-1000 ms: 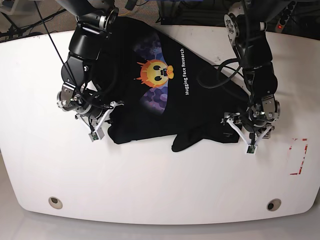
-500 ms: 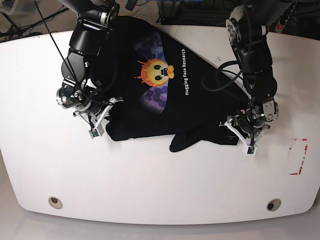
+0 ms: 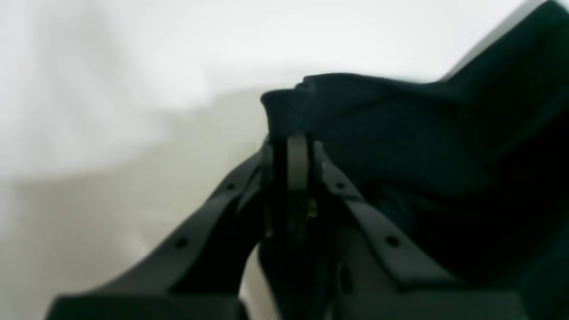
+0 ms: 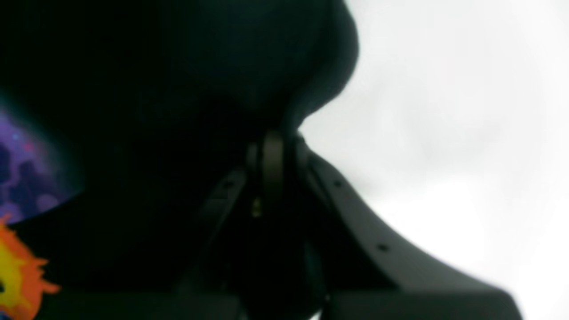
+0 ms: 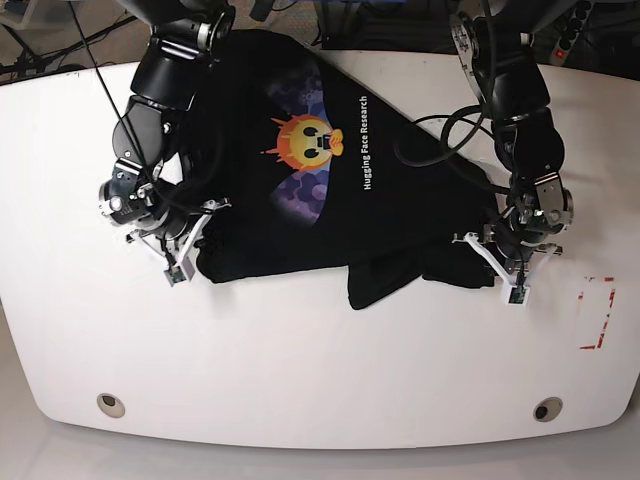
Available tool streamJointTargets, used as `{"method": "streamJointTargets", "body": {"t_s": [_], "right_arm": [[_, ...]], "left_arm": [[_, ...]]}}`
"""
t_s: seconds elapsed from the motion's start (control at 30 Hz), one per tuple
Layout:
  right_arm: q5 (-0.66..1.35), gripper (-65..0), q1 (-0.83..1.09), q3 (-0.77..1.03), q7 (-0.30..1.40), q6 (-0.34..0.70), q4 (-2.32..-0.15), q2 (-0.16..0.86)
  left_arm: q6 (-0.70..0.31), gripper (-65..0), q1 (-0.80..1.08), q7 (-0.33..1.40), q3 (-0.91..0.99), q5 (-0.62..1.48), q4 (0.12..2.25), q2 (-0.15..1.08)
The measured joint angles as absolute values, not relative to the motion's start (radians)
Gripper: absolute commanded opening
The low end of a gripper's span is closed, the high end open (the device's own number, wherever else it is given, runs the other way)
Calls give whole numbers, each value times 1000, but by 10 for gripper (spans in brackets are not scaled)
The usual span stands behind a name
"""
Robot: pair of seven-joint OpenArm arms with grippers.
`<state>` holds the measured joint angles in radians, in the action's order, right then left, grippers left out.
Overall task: Fold the T-shirt properly
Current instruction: 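Move the left gripper to the other hem corner and grasp it, then lift the hem with both grippers and stretch it apart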
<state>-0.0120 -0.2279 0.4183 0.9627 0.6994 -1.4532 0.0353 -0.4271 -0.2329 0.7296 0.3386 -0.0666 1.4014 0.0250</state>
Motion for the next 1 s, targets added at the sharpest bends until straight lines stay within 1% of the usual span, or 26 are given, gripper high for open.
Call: {"method": "streamJointTargets", "body": {"t_s": [0.23, 0.33, 0.5, 0.6, 0.77, 0.9, 1.0], "right_arm": [[-9, -650, -339, 417, 1012, 702, -1522, 68], [-7, -650, -406, 418, 1039, 702, -1523, 93], [-10, -650, -538, 419, 1059, 701, -1524, 143], [-6, -650, -619, 415, 1105, 704, -1523, 159], [6, -650, -753, 348, 1157, 703, -1536, 212], [23, -650, -827, 338, 1206, 705, -1642, 218], [33, -650, -860, 336, 1242, 707, -1705, 220]], "left_arm": [[-435, -650, -194, 776, 343, -59, 1647, 23], [-434, -650, -189, 843, 374, -59, 1742, 29], [-430, -650, -251, 902, 391, -69, 1849, 41], [-434, -650, -299, 927, 385, -57, 1885, 55], [-434, -650, -400, 982, 392, -58, 1895, 91], [-440, -650, -514, 1022, 431, -31, 1898, 129], [-440, -650, -561, 1044, 437, -32, 1901, 152]]}}
